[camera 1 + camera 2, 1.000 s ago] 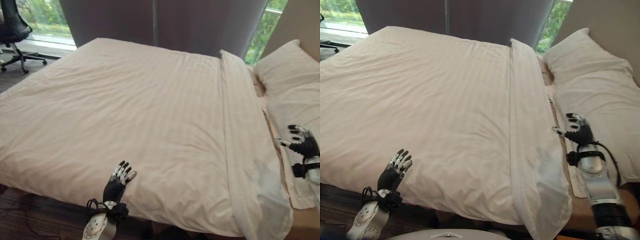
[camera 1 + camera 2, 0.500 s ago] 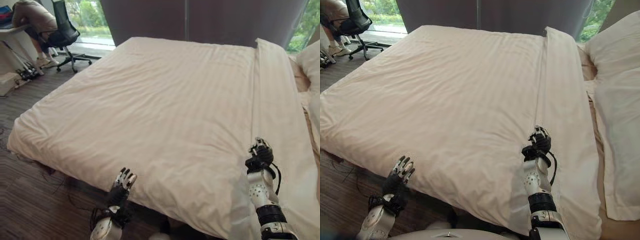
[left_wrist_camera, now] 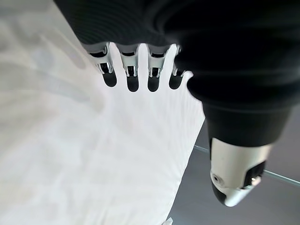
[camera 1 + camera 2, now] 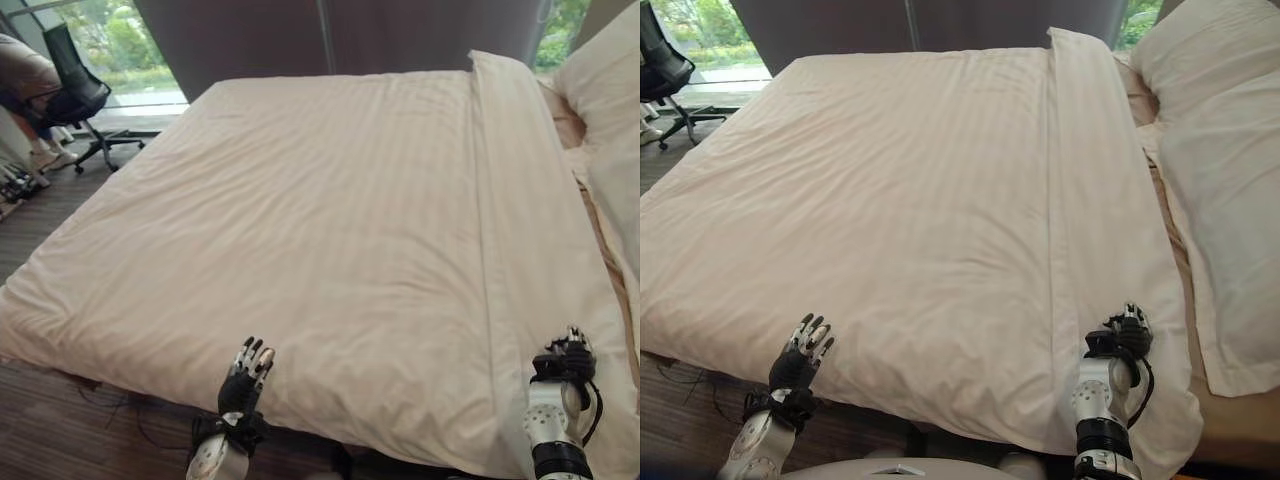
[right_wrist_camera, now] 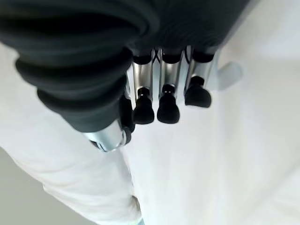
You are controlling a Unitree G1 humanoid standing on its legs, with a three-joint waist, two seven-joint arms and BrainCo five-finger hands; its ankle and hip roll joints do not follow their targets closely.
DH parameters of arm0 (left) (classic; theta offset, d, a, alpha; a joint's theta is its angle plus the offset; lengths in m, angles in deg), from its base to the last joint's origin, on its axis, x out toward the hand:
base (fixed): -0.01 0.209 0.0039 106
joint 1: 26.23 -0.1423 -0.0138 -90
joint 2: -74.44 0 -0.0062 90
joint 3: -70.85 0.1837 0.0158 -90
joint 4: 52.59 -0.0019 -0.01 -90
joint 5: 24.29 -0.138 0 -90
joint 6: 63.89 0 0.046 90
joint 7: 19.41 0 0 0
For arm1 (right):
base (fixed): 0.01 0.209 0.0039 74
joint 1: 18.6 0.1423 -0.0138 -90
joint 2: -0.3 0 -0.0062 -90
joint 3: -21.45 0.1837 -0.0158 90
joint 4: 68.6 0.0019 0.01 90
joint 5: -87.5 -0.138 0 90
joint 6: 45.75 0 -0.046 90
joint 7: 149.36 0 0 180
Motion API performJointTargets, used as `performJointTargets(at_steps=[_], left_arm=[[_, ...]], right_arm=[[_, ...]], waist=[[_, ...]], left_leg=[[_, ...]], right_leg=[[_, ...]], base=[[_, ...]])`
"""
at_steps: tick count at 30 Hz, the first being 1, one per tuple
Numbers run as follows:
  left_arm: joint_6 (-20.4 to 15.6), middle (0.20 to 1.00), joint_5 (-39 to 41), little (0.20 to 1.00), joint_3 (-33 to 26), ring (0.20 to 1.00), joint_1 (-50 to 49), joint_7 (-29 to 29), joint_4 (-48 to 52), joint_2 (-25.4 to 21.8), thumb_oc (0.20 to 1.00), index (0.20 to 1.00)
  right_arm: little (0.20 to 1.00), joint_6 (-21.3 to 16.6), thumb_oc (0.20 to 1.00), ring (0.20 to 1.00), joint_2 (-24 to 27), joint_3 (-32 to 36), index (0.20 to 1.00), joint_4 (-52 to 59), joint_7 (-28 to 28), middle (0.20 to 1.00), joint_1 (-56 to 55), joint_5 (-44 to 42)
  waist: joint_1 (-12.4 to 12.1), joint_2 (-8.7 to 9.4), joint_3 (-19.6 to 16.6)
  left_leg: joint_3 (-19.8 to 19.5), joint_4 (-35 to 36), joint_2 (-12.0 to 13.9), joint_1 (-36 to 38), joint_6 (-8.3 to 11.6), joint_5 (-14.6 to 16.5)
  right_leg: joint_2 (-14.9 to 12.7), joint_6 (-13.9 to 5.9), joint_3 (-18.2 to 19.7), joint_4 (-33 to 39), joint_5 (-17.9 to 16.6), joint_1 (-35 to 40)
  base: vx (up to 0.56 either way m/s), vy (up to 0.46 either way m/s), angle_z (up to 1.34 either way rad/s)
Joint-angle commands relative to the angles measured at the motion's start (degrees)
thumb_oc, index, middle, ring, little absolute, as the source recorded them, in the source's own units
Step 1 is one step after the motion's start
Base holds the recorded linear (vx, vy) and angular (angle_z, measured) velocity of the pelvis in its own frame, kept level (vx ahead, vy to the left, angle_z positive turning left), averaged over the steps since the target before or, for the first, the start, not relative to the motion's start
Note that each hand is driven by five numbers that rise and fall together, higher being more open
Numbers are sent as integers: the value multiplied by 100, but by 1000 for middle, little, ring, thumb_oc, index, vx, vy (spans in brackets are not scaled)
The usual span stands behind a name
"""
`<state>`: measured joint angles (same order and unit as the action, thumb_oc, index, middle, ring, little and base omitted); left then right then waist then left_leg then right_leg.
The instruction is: Making the bed.
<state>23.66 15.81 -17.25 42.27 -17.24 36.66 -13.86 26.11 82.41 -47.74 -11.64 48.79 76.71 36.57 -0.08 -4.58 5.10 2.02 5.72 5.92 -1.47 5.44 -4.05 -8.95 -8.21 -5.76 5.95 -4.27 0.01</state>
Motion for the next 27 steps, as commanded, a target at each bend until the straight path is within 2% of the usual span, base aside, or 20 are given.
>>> performJointTargets(at_steps=[1, 8, 9, 12, 17, 23, 27], left_arm=[[-307, 1000, -76, 1000, -52, 1000, 269, 33, 358, -150, 1000, 1000], [-311, 1000, -171, 1000, 60, 1000, 418, 96, 355, -174, 1000, 1000], [-310, 1000, -190, 1000, 119, 1000, 473, 115, 368, -199, 1000, 1000], [-320, 1000, -239, 1000, 188, 1000, 561, 169, 413, -241, 1000, 1000], [-270, 1000, -288, 1000, 394, 1000, 617, 75, 575, -311, 1000, 1000], [-242, 1000, -278, 1000, 494, 1000, 538, 24, 664, -275, 1000, 1000], [-214, 1000, -308, 1000, 616, 1000, 569, 36, 670, -260, 1000, 1000]], right_arm=[[200, -226, 200, 200, -6, 410, 200, -220, 63, 200, 48, -347], [200, 29, 200, 200, 93, 398, 200, -924, 59, 200, -127, -403], [200, 281, 200, 200, 171, 281, 200, -1336, 43, 200, -198, -272], [200, 627, 200, 200, 243, 72, 200, -1798, -29, 200, -245, -66], [200, 1062, 200, 200, 182, -198, 200, -2384, -280, 200, -541, 267], [200, 1235, 200, 200, 37, -405, 200, -2393, -460, 200, -879, 478], [200, 1279, 200, 200, -52, -463, 200, -2356, -440, 200, -987, 518]], waist=[[-24, 131, 188], [109, 166, 181], [151, 205, 188], [186, 266, 208], [229, 455, 238], [276, 676, 244], [331, 752, 221]], left_leg=[[191, -72, -78, 463, -200, 793], [267, -72, -66, 509, -206, 830], [299, -72, -52, 520, -211, 837], [355, -72, -53, 541, -220, 840], [465, -72, -44, 576, -256, 862], [678, -72, -43, 689, -319, 945], [740, -72, -78, 818, -373, 1024]], right_leg=[[-197, -79, -178, -95, 356, -20], [-178, -105, -74, -95, 332, -48], [-164, -119, -33, -95, 309, -66], [-149, -146, 23, -95, 256, -102], [-142, -208, 90, -95, 133, -157], [-155, -314, 196, -95, -27, -195], [-197, -357, 187, -95, -104, -128]], base=[[0, 8, -13], [-12, 15, -9], [-49, 28, -8], [-63, 48, -11], [-73, 66, -15], [-55, 55, -14], [-43, 48, -15]])
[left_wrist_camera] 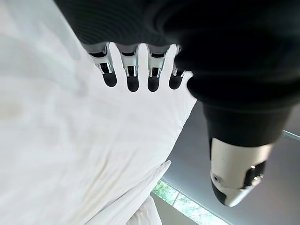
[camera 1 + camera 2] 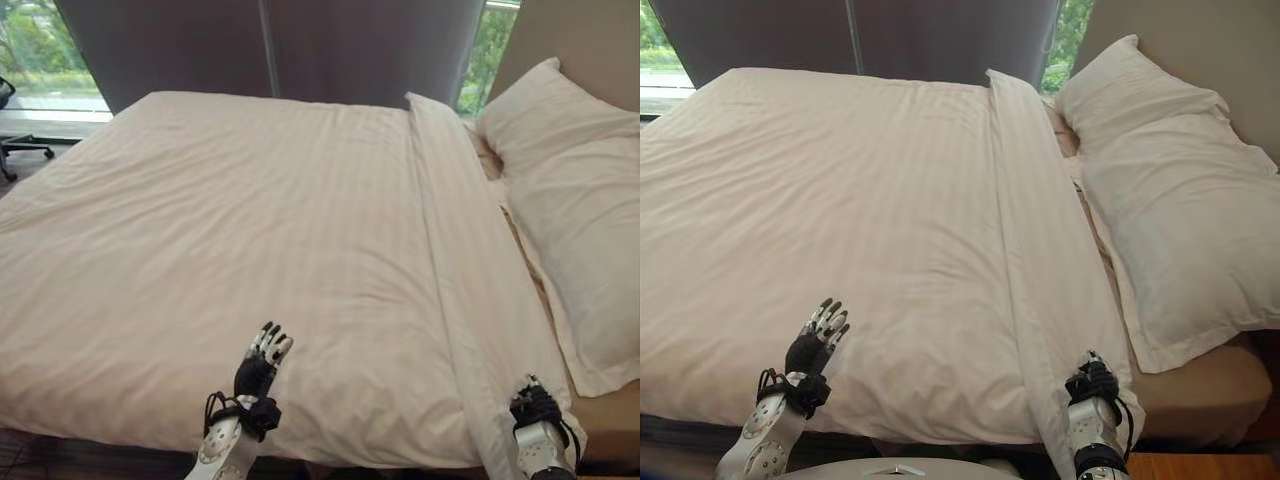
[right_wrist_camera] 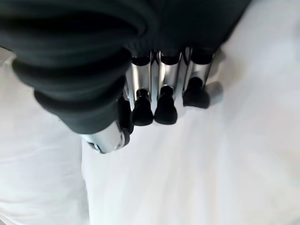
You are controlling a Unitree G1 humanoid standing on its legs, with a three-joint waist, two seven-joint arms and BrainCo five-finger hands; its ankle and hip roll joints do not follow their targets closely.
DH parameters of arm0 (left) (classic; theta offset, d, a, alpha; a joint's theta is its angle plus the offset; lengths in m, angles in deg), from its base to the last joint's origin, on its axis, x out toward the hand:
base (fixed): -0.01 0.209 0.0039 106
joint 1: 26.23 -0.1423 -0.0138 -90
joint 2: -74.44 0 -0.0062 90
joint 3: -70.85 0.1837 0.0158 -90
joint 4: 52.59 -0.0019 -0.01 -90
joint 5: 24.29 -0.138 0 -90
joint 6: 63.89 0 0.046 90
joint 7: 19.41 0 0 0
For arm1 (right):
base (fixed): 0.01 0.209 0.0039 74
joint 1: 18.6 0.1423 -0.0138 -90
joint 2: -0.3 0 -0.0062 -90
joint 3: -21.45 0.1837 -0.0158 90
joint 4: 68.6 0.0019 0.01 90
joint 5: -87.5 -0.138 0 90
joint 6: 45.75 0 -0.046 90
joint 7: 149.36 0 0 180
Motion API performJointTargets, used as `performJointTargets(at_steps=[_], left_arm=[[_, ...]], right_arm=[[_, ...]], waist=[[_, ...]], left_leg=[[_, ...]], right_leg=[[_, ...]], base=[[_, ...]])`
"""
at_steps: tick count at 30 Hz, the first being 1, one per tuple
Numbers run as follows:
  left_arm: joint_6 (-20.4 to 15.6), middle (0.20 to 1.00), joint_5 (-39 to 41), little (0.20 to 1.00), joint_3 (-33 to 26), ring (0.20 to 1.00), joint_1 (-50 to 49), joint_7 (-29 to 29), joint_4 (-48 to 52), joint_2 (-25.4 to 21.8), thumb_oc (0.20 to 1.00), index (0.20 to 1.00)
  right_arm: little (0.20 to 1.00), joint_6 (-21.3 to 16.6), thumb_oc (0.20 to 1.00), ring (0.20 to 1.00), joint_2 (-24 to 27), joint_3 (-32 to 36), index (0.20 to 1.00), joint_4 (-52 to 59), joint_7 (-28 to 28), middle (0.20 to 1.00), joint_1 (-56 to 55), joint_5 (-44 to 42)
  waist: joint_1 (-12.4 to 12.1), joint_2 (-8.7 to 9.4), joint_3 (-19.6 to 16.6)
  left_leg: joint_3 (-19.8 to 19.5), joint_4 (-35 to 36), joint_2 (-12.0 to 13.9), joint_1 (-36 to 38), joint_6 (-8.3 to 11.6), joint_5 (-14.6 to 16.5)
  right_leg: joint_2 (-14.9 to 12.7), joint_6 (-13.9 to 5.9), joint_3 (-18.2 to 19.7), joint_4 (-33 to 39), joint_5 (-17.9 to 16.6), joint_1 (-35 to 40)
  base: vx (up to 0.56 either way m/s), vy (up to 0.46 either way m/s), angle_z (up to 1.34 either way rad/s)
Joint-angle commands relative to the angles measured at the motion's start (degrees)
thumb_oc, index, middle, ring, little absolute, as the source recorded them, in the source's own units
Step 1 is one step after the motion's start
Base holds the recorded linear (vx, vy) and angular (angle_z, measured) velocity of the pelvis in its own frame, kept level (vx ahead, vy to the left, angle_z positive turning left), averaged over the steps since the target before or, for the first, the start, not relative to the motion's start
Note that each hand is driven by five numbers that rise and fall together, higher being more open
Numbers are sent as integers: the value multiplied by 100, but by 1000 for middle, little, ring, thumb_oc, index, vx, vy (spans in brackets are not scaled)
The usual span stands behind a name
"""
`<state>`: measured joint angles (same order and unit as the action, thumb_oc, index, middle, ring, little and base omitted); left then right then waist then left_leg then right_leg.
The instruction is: Making the bed.
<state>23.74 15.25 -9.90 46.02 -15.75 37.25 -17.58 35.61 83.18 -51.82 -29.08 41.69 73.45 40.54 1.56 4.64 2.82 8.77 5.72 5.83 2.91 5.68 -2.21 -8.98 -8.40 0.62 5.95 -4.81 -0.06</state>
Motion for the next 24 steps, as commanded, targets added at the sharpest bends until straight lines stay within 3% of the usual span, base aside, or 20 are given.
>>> performJointTargets(at_steps=[1, 10, 11, 12, 13, 16, 19, 20, 21, 24], left_arm=[[-221, 1000, -252, 1000, -119, 1000, 197, -113, 609, 113, 1000, 1000], [-157, 1000, 24, 1000, 77, 1000, 134, -140, 782, 67, 1000, 1000], [-111, 1000, 77, 1000, 106, 1000, 99, -161, 797, 43, 1000, 1000], [-93, 1000, 84, 1000, 111, 1000, 86, -148, 810, 15, 1000, 1000], [-84, 1000, 84, 1000, 96, 1000, 67, -140, 839, -10, 1000, 1000], [-41, 1000, 84, 1000, -62, 1000, -40, 24, 964, -47, 1000, 1000], [-24, 1000, 8, 1000, -346, 1000, -148, 191, 1043, 49, 1000, 1000], [-21, 1000, 7, 1000, -344, 1000, -148, 192, 1045, 46, 1000, 1000], [-40, 1000, -90, 1000, -577, 1000, -224, 246, 1132, 119, 1000, 1000], [-190, 1000, -372, 1000, -739, 1000, -192, 256, 1213, 115, 1000, 1000]], right_arm=[[200, 330, 200, 200, -129, -54, 200, -613, 269, 200, -658, 120], [200, 842, 200, 200, 44, -342, 200, -1359, 252, 200, -603, 628], [200, 1074, 200, 200, 214, -600, 200, -1576, 183, 200, -578, 1191], [275, 1157, 275, 275, 335, -698, 275, -1645, 195, 275, -536, 1441], [1000, 1232, 1000, 1000, 480, -837, 1000, -1689, 197, 1000, -500, 1821], [1000, 1461, 1000, 1000, 1123, -996, 1000, -1165, 435, 1000, -294, 2945], [1000, 1549, 1000, 1000, 1622, -733, 1000, 1012, 842, 1000, -347, 3991], [1000, 1574, 1000, 1000, 1611, -722, 1000, 1048, 843, 1000, -365, 4002], [1000, 1655, 1000, 1000, 1887, -430, 1000, 2698, 1047, 1000, -555, 5006], [1000, 1530, 1000, 1000, 2092, -210, 1000, 3968, 1187, 1000, -600, 5918]], waist=[[165, -168, 457], [157, -57, 418], [94, 14, 381], [59, 46, 368], [32, 69, 373], [-51, 123, 343], [21, 115, 318], [13, 129, 303], [52, 100, 288], [21, 88, 244]], left_leg=[[68, -72, -71, 388, -399, 842], [130, -72, -160, 657, -508, 958], [145, -72, -167, 720, -522, 979], [165, -72, -162, 746, -530, 990], [172, -72, -159, 786, -540, 1001], [194, -72, -155, 852, -580, 1031], [253, -72, -191, 880, -631, 1048], [259, -72, -202, 853, -629, 1021], [251, -72, -211, 871, -653, 1047], [171, -72, -209, 849, -656, 1031]], right_leg=[[-196, -340, -450, -95, -50, -113], [-324, -411, -597, -255, -115, -29], [-338, -433, -657, -288, -139, -15], [-350, -454, -714, -316, -154, -14], [-356, -464, -770, -355, -158, -2], [-372, -478, -929, -469, -206, -22], [-398, -494, -963, -525, -270, -55], [-407, -487, -954, -519, -291, -83], [-410, -473, -955, -503, -271, -57], [-396, -418, -939, -496, -177, -47]], base=[[-34, 29, -12], [-40, 42, -5], [-17, 32, -7], [-32, 48, -11], [-23, 51, -11], [-15, 52, -15], [-26, 68, -13], [-13, 62, -21], [-14, 47, -17], [-3, 18, -1]])
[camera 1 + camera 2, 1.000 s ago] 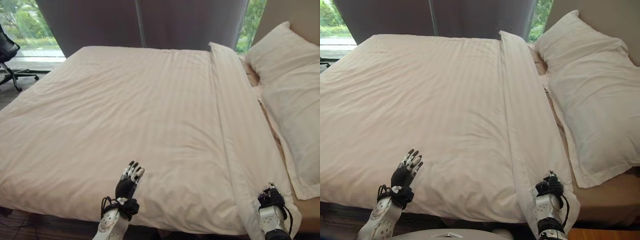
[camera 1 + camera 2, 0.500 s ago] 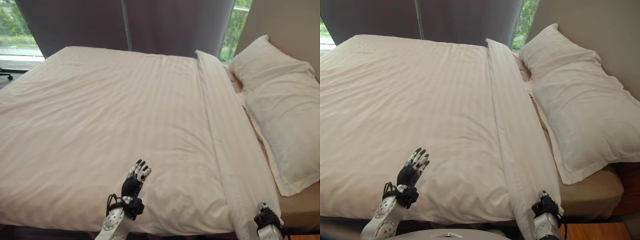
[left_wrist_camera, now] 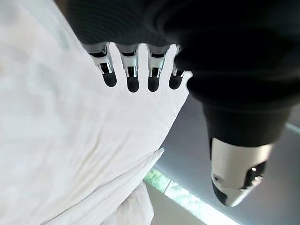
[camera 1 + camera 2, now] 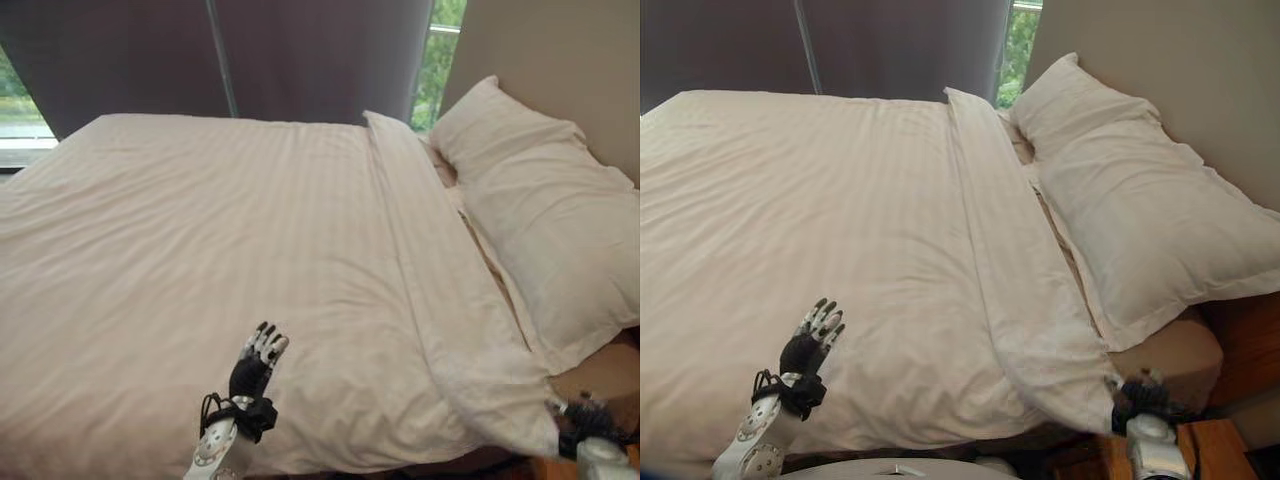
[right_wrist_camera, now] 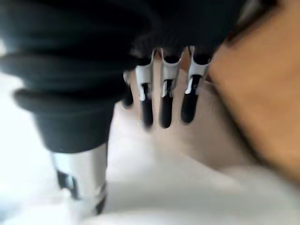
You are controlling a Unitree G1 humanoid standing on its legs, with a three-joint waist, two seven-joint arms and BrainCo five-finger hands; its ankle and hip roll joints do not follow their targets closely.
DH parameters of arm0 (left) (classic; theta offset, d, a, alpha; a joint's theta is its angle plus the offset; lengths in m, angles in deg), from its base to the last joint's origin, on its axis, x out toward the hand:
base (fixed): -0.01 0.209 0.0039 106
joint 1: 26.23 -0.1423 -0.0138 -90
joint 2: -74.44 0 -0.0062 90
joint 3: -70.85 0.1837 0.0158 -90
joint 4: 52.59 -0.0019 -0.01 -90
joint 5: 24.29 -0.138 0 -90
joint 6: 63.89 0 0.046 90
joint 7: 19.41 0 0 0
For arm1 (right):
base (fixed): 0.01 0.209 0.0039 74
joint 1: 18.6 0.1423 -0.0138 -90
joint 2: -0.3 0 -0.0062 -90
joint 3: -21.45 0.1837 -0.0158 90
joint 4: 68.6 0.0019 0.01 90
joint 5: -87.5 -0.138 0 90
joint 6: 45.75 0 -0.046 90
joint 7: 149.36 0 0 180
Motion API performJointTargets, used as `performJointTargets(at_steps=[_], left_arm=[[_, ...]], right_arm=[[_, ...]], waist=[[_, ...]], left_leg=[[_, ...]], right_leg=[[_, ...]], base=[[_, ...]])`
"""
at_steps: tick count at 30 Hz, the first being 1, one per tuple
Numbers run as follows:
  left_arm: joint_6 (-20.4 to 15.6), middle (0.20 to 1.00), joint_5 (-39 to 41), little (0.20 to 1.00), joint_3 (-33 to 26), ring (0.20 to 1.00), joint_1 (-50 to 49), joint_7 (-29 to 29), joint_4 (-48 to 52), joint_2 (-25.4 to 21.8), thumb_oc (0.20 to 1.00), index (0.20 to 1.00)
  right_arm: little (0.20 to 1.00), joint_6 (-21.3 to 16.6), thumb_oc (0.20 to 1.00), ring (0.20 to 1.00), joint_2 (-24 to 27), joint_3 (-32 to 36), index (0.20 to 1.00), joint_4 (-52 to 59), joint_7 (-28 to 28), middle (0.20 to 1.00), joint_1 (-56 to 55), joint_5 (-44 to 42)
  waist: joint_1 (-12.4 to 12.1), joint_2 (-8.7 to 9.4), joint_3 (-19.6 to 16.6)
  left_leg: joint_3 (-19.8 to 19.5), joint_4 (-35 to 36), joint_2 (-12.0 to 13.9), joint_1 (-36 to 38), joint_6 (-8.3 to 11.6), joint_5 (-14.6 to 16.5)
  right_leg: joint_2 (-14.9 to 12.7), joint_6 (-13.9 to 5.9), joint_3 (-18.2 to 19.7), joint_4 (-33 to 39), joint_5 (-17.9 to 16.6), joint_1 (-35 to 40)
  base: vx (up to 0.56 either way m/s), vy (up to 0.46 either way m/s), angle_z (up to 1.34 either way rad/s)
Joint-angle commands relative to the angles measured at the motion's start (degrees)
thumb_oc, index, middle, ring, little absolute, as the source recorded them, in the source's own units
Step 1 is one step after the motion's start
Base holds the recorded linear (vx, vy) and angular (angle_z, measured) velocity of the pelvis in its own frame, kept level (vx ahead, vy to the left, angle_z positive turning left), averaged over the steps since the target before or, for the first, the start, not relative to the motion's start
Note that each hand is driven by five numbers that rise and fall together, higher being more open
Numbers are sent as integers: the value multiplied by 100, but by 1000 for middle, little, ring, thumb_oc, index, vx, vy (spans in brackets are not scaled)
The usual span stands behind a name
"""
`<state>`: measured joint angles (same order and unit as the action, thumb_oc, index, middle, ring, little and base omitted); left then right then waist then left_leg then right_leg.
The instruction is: Making the bed.
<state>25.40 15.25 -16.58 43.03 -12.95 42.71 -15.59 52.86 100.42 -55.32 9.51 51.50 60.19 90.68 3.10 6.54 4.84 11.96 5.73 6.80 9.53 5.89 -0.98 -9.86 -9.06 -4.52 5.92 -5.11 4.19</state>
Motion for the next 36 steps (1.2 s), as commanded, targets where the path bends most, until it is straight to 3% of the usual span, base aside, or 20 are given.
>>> performJointTargets(at_steps=[1, 6, 11, 16, 18, 21, 24, 25, 26, 29, 33, 36], left_arm=[[-409, 1000, -472, 1000, -111, 1000, 112, -49, 729, -111, 1000, 1000], [-675, 1000, -864, 1000, -400, 1000, 107, -53, 1001, -186, 1000, 1000], [-807, 1000, -973, 1000, -593, 1000, 0, 65, 1201, -111, 1000, 1000], [-846, 1000, -987, 1000, -598, 1000, -36, 80, 1144, -48, 1000, 1000], [-863, 1000, -1083, 1000, -706, 1000, -6, 20, 1127, -77, 1000, 1000], [-912, 1000, -1196, 1000, -850, 1000, 65, -85, 1103, -132, 1000, 1000], [-1009, 1000, -1259, 1000, -1031, 1000, 167, -195, 1025, -154, 1000, 1000], [-1071, 1000, -1302, 1000, -1106, 1000, 253, -248, 944, -180, 1000, 1000], [-1093, 1000, -1301, 1000, -1121, 1000, 284, -277, 905, -186, 1000, 1000], [-1141, 1000, -1305, 1000, -1180, 1000, 309, -359, 856, -229, 1000, 1000], [-1188, 1000, -1392, 1000, -1365, 1000, 118, -410, 752, -117, 1000, 1000], [-1188, 1000, -1332, 1000, -1455, 1000, 2, -415, 721, 6, 1000, 1000]], right_arm=[[1000, -307, 1000, 1000, 454, 137, 1000, 323, 257, 1000, 803, 1057], [1000, -617, 1000, 1000, 894, -42, 1000, 1202, -4, 1000, 1039, 1858], [1000, -641, 1000, 1000, 787, -128, 1000, 1753, -203, 1000, 1021, 2277], [1000, -944, 1000, 1000, 192, -549, 1000, 1655, -427, 1000, 1164, 1284], [1000, -1174, 1000, 1000, -157, -769, 1000, 1529, -804, 1000, 1154, 200], [1000, -1350, 1000, 1000, -367, -811, 1000, 1424, -1180, 1000, 1075, -479], [1000, -1508, 1000, 1000, -712, -706, 1000, 1298, -1430, 1000, 1023, -1144], [1000, -1642, 1000, 1000, -947, -602, 1000, 1163, -1437, 1000, 1008, -1490], [1000, -1689, 1000, 1000, -1011, -589, 1000, 1134, -1451, 1000, 1020, -1579], [1000, -1759, 1000, 1000, -1174, -540, 1000, 1108, -1544, 1000, 991, -1831], [1000, -1768, 1000, 1000, -1370, -714, 1000, 1024, -1726, 1000, 929, -2026], [1000, -1664, 1000, 1000, -1293, -866, 1000, 1084, -1895, 1000, 798, -1910]], waist=[[-162, -113, 30], [-328, -103, 8], [-386, -134, 46], [-471, -159, 62], [-537, -194, 126], [-589, -230, 186], [-620, -266, 197], [-606, -311, 199], [-600, -329, 200], [-584, -397, 222], [-612, -432, 137], [-615, -519, 58]], left_leg=[[-181, -73, -298, 199, -679, 931], [-273, -73, -344, 157, -676, 879], [-351, -73, -354, 133, -667, 861], [-453, -73, -408, 93, -679, 844], [-545, -73, -398, 100, -664, 844], [-721, -73, -399, -9, -639, 748], [-911, -73, -439, -192, -604, 623], [-1099, -73, -494, -297, -588, 560], [-1169, -73, -522, -322, -579, 553], [-1285, -75, -533, -318, -551, 550], [-1257, -73, -524, -269, -484, 567], [-1269, -73, -418, -342, -404, 507]], right_leg=[[-299, -343, -418, -501, -95, -445], [-378, -280, -501, -638, -42, -487], [-486, -310, -677, -755, -113, -525], [-573, -263, -764, -829, -30, -493], [-594, -246, -780, -974, 63, -498], [-496, -186, -577, -1039, 218, -528], [-282, -119, -63, -894, 353, -572], [-128, -74, 484, -712, 412, -639], [-88, -67, 687, -648, 401, -675], [-94, -79, 936, -570, 311, -780], [-296, -164, 569, -237, 117, -583], [-239, -118, 465, -112, 149, -492]], base=[[0, 0, 0], [-17, 11, 7], [-9, -9, 13], [7, -8, 12], [27, -36, 12], [13, -47, 20], [57, -76, 42], [105, -95, 63], [86, -73, 67], [91, -83, 64], [96, -152, 17], [89, -183, 0]])
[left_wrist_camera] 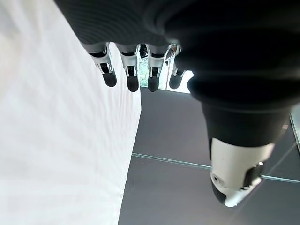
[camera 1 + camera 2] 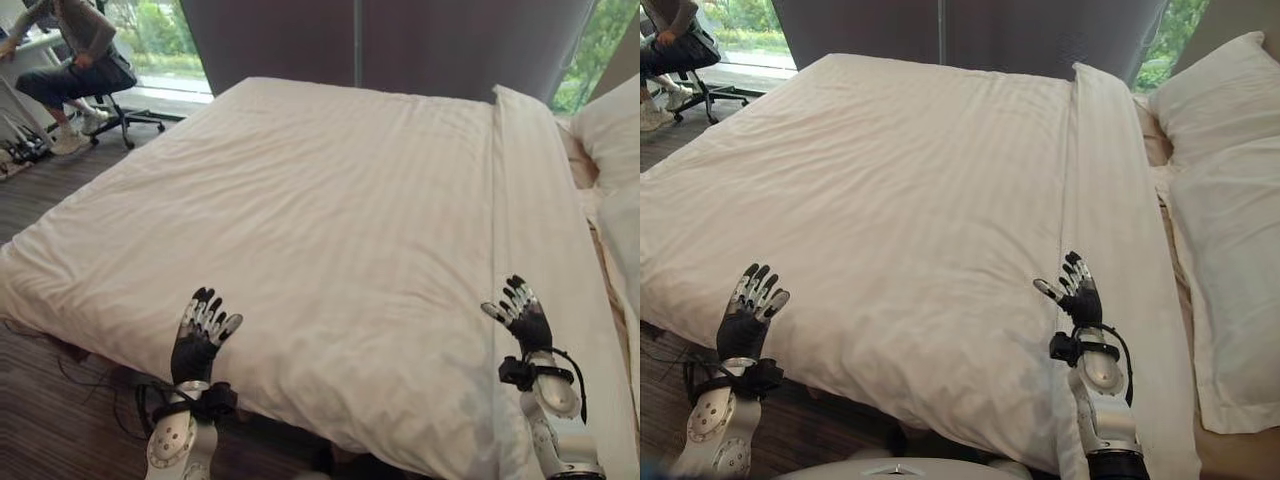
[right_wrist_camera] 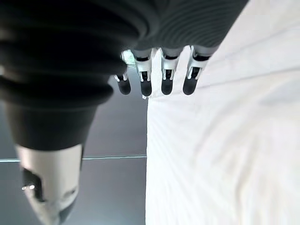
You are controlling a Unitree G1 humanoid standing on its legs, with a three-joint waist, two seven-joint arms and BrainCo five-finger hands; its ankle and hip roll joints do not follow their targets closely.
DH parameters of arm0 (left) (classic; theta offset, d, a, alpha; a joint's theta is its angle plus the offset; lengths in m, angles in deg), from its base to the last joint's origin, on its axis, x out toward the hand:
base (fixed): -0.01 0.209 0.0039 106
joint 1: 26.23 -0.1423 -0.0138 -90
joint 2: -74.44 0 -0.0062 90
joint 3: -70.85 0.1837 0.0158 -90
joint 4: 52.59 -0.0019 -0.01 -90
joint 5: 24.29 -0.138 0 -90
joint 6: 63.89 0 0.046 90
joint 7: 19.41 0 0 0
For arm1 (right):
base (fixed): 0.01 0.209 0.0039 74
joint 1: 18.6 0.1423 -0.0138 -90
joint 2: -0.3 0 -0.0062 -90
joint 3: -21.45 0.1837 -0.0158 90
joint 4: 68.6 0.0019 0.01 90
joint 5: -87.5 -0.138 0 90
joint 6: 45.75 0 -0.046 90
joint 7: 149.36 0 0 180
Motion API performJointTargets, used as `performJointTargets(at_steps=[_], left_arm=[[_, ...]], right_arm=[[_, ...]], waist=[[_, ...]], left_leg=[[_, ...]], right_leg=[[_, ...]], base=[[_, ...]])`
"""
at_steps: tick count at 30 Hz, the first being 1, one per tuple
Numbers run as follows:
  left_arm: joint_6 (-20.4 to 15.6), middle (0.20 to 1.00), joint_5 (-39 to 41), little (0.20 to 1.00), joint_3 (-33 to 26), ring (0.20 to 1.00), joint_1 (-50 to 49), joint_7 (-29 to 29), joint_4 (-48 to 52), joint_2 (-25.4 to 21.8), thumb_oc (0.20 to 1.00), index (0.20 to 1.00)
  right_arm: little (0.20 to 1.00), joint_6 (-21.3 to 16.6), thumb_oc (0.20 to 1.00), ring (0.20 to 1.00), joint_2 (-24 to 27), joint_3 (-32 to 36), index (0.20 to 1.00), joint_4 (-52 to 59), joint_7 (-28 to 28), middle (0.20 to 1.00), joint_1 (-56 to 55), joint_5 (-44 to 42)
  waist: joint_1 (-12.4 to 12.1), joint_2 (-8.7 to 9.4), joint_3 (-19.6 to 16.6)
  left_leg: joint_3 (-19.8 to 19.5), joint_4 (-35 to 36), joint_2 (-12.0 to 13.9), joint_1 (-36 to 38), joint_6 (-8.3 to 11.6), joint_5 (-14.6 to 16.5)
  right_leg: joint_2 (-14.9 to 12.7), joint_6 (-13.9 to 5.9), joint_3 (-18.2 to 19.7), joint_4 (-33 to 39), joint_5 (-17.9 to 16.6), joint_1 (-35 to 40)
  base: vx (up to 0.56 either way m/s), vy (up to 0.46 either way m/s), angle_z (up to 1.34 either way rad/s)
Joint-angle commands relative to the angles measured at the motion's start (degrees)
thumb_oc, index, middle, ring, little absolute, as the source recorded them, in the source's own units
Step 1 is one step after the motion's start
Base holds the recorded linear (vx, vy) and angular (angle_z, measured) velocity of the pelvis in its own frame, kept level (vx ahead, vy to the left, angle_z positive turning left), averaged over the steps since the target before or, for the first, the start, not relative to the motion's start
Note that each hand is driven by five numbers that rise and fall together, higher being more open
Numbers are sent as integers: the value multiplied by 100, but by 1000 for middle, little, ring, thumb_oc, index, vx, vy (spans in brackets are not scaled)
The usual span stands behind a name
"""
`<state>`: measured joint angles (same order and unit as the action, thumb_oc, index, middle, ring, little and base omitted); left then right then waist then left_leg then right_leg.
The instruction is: Making the bed.
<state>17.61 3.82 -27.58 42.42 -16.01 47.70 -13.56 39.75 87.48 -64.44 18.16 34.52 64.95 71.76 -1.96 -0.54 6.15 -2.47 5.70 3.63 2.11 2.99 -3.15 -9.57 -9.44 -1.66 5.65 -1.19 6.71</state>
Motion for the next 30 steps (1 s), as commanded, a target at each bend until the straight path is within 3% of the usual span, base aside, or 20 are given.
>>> performJointTargets(at_steps=[1, 4, 5, 9, 10, 12, 14, 15, 16, 18, 19, 21, 22, 23, 24, 25, 26, 27, 30], left_arm=[[-400, 1000, -170, 1000, -366, 1000, 25, -104, 201, -161, 1000, 1000], [-414, 1000, -146, 1000, -375, 1000, 4, -90, 150, -137, 1000, 1000], [-446, 1000, -178, 1000, -428, 1000, -16, -38, 124, -109, 1000, 1000], [-527, 1000, -178, 1000, -519, 1000, 72, 93, 79, -75, 1000, 1000], [-571, 1000, -162, 1000, -541, 1000, 107, 218, 115, -109, 1000, 1000], [-591, 1000, -118, 1000, -455, 1000, 260, 316, 178, -197, 1000, 1000], [-605, 1000, -96, 1000, -373, 1000, 393, 345, 159, -216, 1000, 1000], [-630, 1000, -9, 1000, -171, 1000, 594, 319, 102, -225, 1000, 1000], [-647, 1000, 59, 1000, -140, 1000, 604, 255, 118, -208, 1000, 1000], [-555, 1000, 180, 1000, -80, 1000, 524, 117, 130, -117, 1000, 1000], [-484, 1000, 218, 1000, -56, 1000, 485, 30, 117, -133, 1000, 1000], [-481, 1000, 217, 1000, -56, 1000, 478, 31, 122, -135, 1000, 1000], [-393, 1000, 163, 1000, -2, 1000, 608, 15, -39, -205, 1000, 1000], [-393, 1000, 163, 1000, -2, 1000, 608, 15, -39, -205, 1000, 1000], [-426, 1000, 72, 1000, 33, 1000, 686, 74, -109, -300, 1000, 1000], [-447, 1000, 58, 1000, 94, 1000, 809, 133, -199, -361, 1000, 1000], [-452, 1000, 58, 1000, 95, 1000, 822, 134, -208, -361, 1000, 1000], [-461, 1000, 12, 1000, 142, 1000, 867, 182, -199, -395, 1000, 1000], [-488, 1000, 85, 1000, 250, 1000, 968, 153, -123, -458, 1000, 1000]], right_arm=[[1000, -330, 1000, 1000, 41, 13, 1000, 251, -216, 1000, 289, 23], [1000, -338, 1000, 1000, 161, -42, 1000, 363, -229, 1000, 278, 215], [1000, -338, 1000, 1000, 498, -83, 1000, 534, -76, 1000, 350, 1000], [1000, -343, 1000, 1000, 740, -181, 1000, 607, 49, 1000, 573, 1240], [1000, -405, 1000, 1000, 812, -305, 1000, 600, 197, 1000, 812, 1208], [1000, -559, 1000, 1000, 827, -340, 1000, 614, 346, 1000, 1087, 806], [1000, -594, 1000, 1000, 843, -312, 1000, 551, 401, 1000, 1174, 604], [1000, -619, 1000, 1000, 796, -313, 1000, 519, 486, 1000, 1298, 298], [1000, -633, 1000, 1000, 728, -268, 1000, 583, 484, 1000, 1330, 178], [1000, -632, 1000, 1000, 547, -34, 1000, 683, 435, 1000, 1177, 84], [1000, -602, 1000, 1000, 503, 60, 1000, 784, 438, 1000, 1067, 135], [1000, -597, 1000, 1000, 499, 60, 1000, 791, 438, 1000, 1059, 138], [1000, -578, 1000, 1000, 455, 268, 1000, 878, 423, 1000, 917, 377], [1000, -578, 1000, 1000, 455, 268, 1000, 878, 423, 1000, 917, 377], [1000, -618, 1000, 1000, 308, 297, 1000, 1096, 351, 1000, 889, 444], [1000, -659, 1000, 1000, 277, 306, 1000, 1096, 386, 1000, 887, 473], [1000, -660, 1000, 1000, 277, 309, 1000, 1095, 387, 1000, 895, 474], [1000, -643, 1000, 1000, 221, 296, 1000, 1119, 402, 1000, 893, 514], [1000, -651, 1000, 1000, 215, 252, 1000, 1139, 448, 1000, 821, 717]], waist=[[-107, 163, -90], [-106, 96, -112], [-145, 37, -110], [-183, -60, -121], [-290, -78, -42], [-447, -31, 329], [-408, 2, 431], [-383, 56, 497], [-385, 100, 507], [-312, 65, 364], [-330, 104, 302], [-321, 111, 287], [-286, 107, 232], [-286, 107, 232], [-133, 49, 284], [-54, 7, 309], [-62, 6, 303], [-14, -41, 311], [72, -106, 258]], left_leg=[[144, -70, -62, 360, -89, 704], [79, -70, 17, 281, -24, 641], [25, -70, 101, 208, 37, 591], [-104, -70, 307, 123, 183, 530], [-149, -116, 453, 58, 251, 399], [-275, -795, 476, -482, 346, 279], [-230, -1181, 409, -856, 308, 238], [353, -1430, 354, -992, 166, 400], [524, -1671, 258, -1092, 74, 528], [1025, -1345, 197, -816, -50, 695], [986, -1106, 23, -715, -157, 709], [978, -1095, 13, -724, -162, 700], [837, -771, -47, -564, -250, 672], [837, -771, -47, -564, -250, 672], [638, -444, -128, -429, -331, 568], [508, -265, -164, -367, -346, 481], [514, -251, -163, -387, -347, 450], [396, -132, -180, -344, -345, 400], [-80, -70, -273, -374, -284, 299]], right_leg=[[-239, -54, 149, -71, -211, -725], [-171, 8, 88, -65, -122, -696], [-114, 71, 20, -65, -15, -676], [57, 187, -77, -65, 129, -662], [194, 298, -122, -65, 258, -618], [216, 430, -292, -65, 307, -571], [159, 443, -520, -65, 333, -580], [104, 470, -884, -65, 392, -521], [61, 472, -1002, -65, 368, -517], [116, 485, -1279, -65, 466, -400], [79, 507, -1419, -323, 452, -476], [66, 502, -1426, -349, 469, -496], [-29, 381, -1645, -1170, 545, -820], [-29, 381, -1645, -1170, 545, -820], [-187, 161, -1486, -2202, 525, -1271], [-137, 25, -1205, -2568, 477, -1475], [-135, 30, -1197, -2569, 453, -1507], [-1, -9, -877, -2724, 494, -1614], [162, 153, -34, -2660, 708, -1508]], base=[[81, -200, 0], [68, -189, 8], [48, -135, 21], [79, -222, 23], [33, -319, 13], [-141, -264, 17], [-138, -106, 60], [-83, -100, 105], [-70, -111, 122], [71, 31, 111], [88, 94, 119], [41, 52, 95], [52, 30, 41], [79, 86, 66], [22, 67, 106], [10, 68, 115], [-20, -10, 68], [-18, -46, 11], [5, -122, 62]])
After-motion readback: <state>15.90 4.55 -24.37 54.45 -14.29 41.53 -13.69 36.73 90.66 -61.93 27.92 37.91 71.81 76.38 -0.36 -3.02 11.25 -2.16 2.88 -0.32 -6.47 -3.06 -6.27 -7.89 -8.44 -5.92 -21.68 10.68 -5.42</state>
